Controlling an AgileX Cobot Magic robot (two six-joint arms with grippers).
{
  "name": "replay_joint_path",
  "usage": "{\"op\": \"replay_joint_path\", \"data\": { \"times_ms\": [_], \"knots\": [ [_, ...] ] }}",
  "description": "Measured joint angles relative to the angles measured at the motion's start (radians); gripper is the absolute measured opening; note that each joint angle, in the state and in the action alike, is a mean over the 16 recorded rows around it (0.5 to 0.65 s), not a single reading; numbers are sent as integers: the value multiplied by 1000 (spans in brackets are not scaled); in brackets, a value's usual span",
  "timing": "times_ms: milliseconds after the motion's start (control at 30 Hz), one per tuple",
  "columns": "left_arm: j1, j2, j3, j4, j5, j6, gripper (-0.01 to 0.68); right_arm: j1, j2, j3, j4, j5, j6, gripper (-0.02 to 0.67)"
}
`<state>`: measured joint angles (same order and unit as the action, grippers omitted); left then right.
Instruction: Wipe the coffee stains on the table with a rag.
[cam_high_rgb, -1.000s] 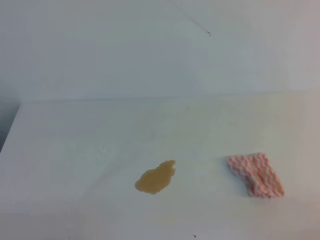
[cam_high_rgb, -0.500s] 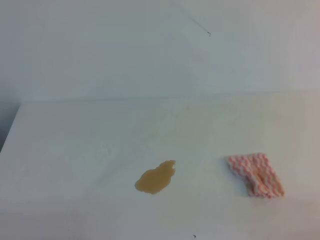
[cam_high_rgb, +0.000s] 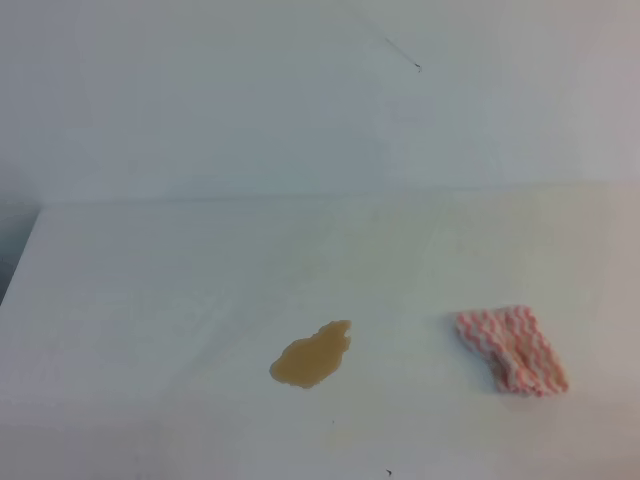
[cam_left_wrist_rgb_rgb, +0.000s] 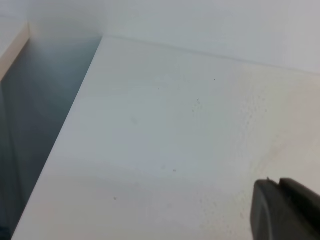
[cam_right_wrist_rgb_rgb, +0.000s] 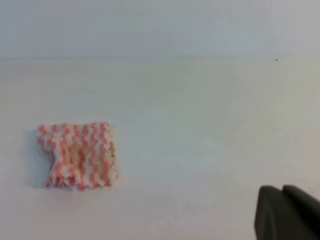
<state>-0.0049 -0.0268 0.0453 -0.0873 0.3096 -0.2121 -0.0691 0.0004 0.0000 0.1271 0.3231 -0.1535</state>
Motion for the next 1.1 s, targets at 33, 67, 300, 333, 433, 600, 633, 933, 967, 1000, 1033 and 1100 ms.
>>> {"op": "replay_joint_path", "data": {
  "times_ms": [33,67,300,333,433,600,633,933,967,1000,1033,1100],
  "knots": [
    [0,0,0,0,0,0,1,0,0,0,2,-3,0,-4],
    [0,0,0,0,0,0,1,0,0,0,3,-7,0,-4],
    [0,0,0,0,0,0,1,0,0,0,24,-71,2,-4],
    [0,0,0,0,0,0,1,0,0,0,30,-86,4,-4],
    [0,0,0,0,0,0,1,0,0,0,53,-140,12,-4],
    [0,0,0,0,0,0,1,0,0,0,99,-246,25,-4],
    [0,0,0,0,0,0,1,0,0,0,107,-271,28,-4],
    [0,0,0,0,0,0,1,2,0,0,164,-551,115,-4],
    [0,0,0,0,0,0,1,2,0,0,166,-584,129,-4],
    [0,0,0,0,0,0,1,2,0,0,167,-615,143,-4],
    [0,0,0,0,0,0,1,2,0,-1,168,-645,158,-4],
    [0,0,0,0,0,0,1,2,0,-5,169,-697,184,-4]
  ]
}}
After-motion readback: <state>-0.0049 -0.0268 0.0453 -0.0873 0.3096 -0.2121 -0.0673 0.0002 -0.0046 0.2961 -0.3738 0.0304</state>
